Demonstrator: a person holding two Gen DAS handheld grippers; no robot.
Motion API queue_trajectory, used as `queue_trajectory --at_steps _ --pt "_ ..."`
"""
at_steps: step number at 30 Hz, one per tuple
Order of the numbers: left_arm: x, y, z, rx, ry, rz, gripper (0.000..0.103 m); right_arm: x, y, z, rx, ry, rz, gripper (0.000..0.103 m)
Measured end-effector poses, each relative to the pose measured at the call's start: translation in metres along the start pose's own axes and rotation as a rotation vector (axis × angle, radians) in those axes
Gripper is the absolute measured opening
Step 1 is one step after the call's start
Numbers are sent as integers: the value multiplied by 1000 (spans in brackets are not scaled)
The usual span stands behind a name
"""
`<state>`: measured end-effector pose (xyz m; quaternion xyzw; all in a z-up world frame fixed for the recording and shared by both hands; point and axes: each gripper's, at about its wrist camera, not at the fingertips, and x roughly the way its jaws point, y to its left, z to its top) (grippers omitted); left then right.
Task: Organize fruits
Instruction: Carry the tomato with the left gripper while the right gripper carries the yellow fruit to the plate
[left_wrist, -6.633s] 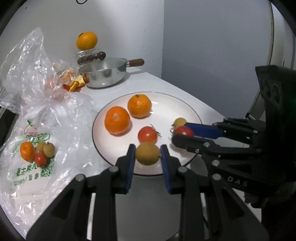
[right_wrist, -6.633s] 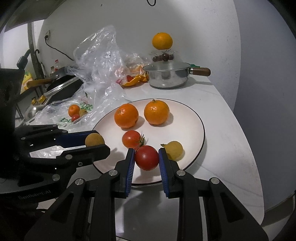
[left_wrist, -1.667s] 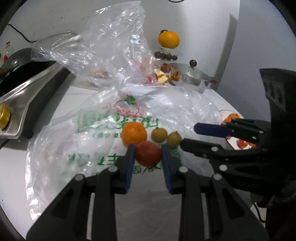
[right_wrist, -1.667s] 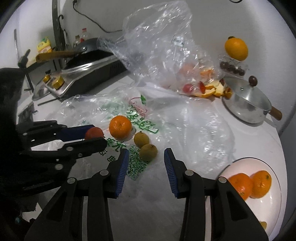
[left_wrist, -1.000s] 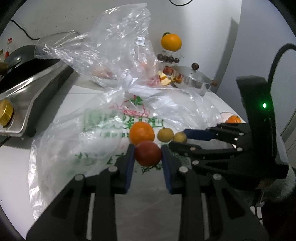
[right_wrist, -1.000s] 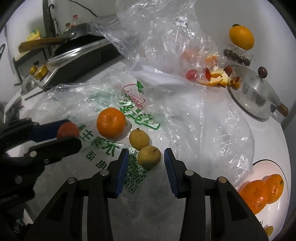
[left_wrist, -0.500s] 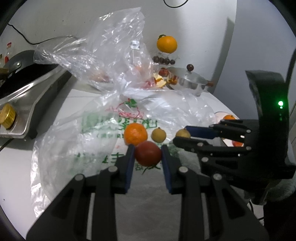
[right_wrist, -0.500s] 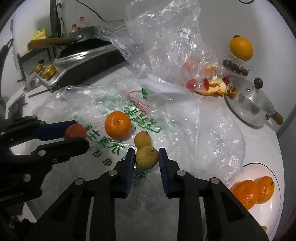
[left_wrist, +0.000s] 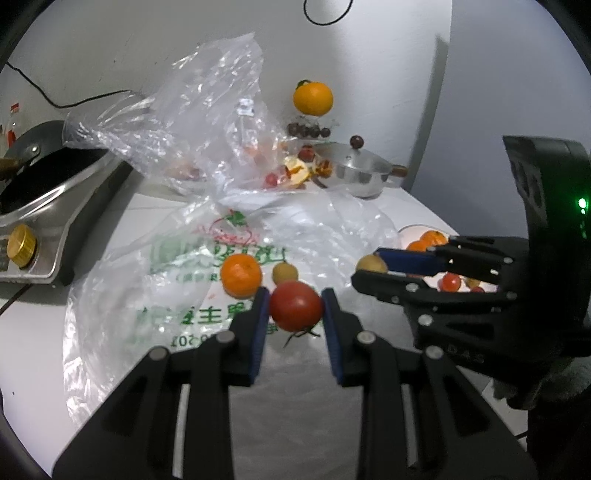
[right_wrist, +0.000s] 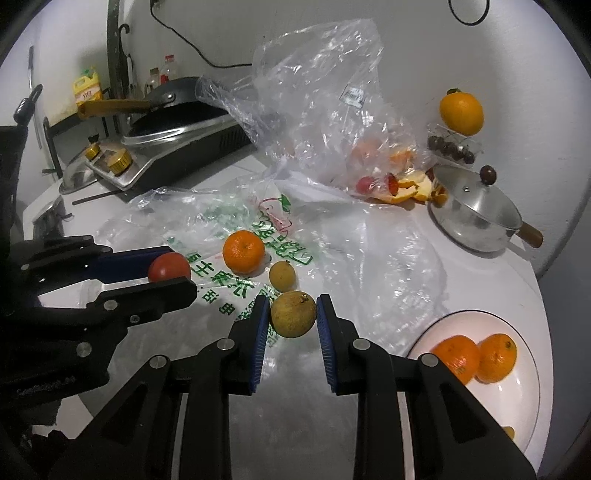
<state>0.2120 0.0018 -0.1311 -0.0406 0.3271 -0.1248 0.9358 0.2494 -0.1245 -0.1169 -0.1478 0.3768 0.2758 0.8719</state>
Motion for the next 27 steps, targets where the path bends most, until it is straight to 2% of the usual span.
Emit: queue_trajectory --at_steps 27 --pt "-1 -65 9 85 -7 10 29 -53 -48 -34 84 -82 -12 28"
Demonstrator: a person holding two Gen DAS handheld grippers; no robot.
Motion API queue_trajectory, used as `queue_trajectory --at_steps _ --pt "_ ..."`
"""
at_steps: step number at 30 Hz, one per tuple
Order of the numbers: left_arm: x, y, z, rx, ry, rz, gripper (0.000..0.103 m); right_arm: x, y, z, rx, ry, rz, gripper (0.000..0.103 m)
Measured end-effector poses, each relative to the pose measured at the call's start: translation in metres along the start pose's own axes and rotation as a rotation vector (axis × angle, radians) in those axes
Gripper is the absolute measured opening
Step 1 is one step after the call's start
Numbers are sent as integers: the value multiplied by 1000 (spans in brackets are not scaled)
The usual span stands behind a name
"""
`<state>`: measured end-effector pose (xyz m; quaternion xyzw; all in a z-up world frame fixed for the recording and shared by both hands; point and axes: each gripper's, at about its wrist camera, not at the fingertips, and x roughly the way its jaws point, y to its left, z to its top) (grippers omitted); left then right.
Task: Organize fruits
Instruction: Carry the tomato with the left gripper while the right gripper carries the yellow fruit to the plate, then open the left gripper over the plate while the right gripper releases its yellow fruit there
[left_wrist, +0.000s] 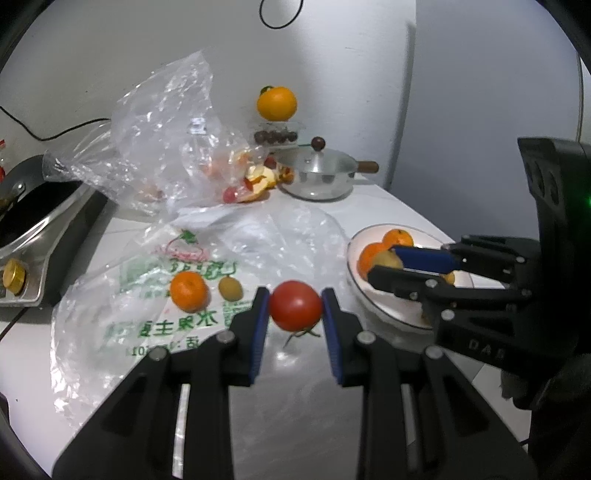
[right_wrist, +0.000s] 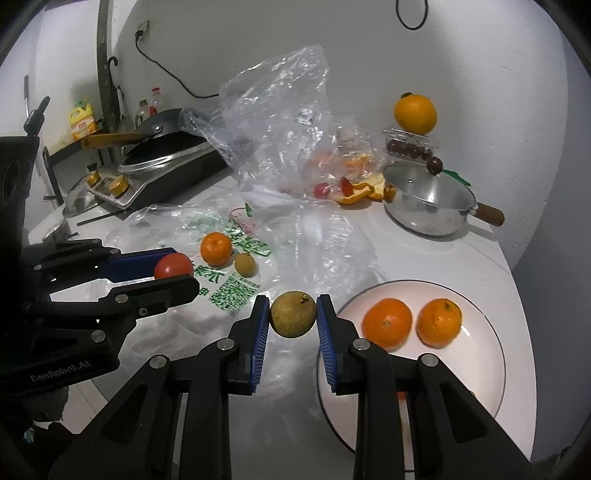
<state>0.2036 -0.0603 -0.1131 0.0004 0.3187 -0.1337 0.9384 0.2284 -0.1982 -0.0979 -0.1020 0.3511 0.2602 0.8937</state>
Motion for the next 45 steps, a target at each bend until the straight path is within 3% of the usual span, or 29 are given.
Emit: queue_trajectory --at_steps 34,45 --pt "42 -89 10 91 48 -46 29 -36 -95 -46 122 -19 -58 28" --pt "66 -109 6 115 100 -62 29 -38 -122 -57 151 -11 -73 28"
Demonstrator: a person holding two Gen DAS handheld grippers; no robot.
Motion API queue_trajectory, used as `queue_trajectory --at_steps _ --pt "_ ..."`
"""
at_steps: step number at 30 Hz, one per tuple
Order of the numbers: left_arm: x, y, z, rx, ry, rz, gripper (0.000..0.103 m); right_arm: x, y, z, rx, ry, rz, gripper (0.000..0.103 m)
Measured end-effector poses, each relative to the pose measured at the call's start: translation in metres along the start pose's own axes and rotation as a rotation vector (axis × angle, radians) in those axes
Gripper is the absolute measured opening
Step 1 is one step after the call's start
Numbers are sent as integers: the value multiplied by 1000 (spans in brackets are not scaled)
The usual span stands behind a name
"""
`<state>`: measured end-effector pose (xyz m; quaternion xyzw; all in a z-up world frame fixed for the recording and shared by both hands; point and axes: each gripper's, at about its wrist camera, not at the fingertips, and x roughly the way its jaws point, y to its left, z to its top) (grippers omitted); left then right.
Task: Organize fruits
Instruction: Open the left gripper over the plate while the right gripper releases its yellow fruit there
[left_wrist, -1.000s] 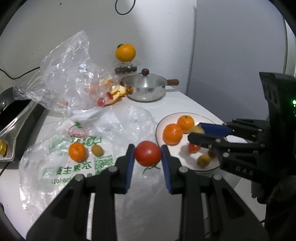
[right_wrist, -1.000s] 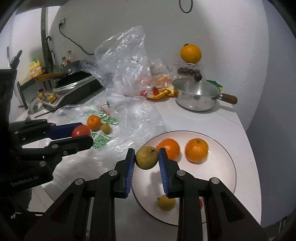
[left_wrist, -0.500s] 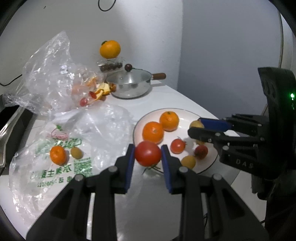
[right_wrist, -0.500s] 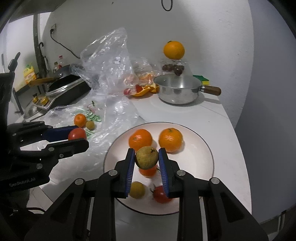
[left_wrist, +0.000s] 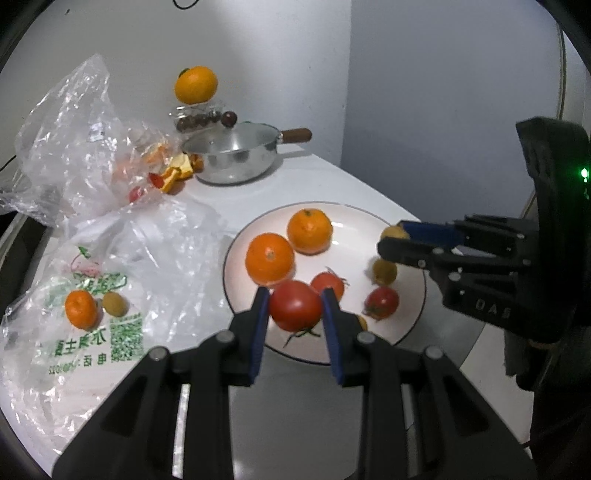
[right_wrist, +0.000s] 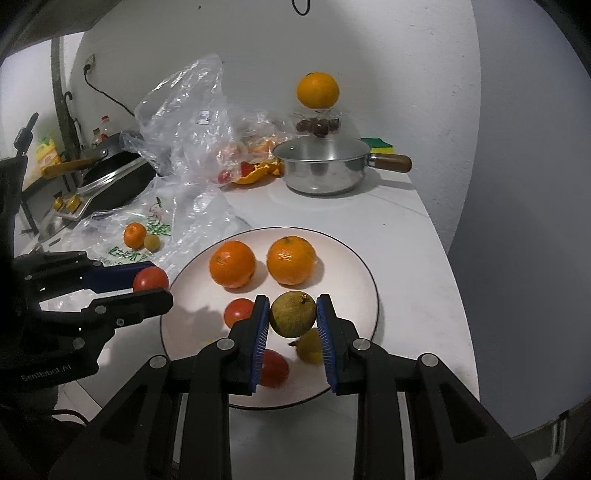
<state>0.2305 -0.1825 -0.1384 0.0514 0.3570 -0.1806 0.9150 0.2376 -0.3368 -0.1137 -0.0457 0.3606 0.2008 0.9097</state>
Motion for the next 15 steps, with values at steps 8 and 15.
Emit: queue_trajectory --at_steps 8,15 --pt "13 -3 -2 2 30 11 29 10 -14 -1 18 0 -1 28" --pt "20 -5 -1 24 33 54 29 20 -24 -1 26 -4 4 28"
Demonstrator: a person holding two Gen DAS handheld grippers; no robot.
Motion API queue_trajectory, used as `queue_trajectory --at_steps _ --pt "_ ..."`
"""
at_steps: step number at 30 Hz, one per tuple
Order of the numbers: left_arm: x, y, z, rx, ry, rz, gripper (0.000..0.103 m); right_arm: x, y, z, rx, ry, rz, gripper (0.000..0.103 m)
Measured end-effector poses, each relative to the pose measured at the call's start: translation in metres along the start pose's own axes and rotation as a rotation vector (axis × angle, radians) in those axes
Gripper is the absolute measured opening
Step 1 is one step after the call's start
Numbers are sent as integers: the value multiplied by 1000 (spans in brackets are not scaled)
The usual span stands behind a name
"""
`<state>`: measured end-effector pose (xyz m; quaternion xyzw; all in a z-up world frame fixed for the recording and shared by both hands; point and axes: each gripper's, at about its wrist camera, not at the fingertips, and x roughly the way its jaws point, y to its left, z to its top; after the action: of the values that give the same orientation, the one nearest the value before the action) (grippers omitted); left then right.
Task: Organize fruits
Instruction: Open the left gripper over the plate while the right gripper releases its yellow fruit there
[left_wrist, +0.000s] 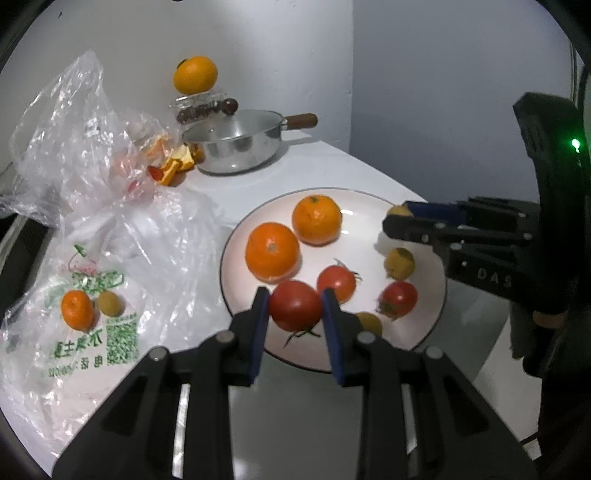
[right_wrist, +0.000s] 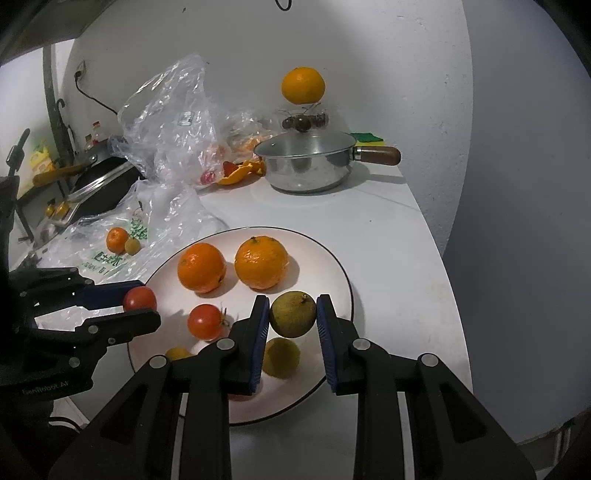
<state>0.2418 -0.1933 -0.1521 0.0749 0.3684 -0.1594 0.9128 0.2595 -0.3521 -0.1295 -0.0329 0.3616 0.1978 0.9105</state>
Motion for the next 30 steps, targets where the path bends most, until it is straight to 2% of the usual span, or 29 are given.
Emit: queue_trajectory --at_steps 10,30 --pt "7 1 1 2 17 23 29 15 -6 -1 0 14 7 28" --pt "11 2 0 -12 40 21 30 22 -3 4 -8 34 -16 28"
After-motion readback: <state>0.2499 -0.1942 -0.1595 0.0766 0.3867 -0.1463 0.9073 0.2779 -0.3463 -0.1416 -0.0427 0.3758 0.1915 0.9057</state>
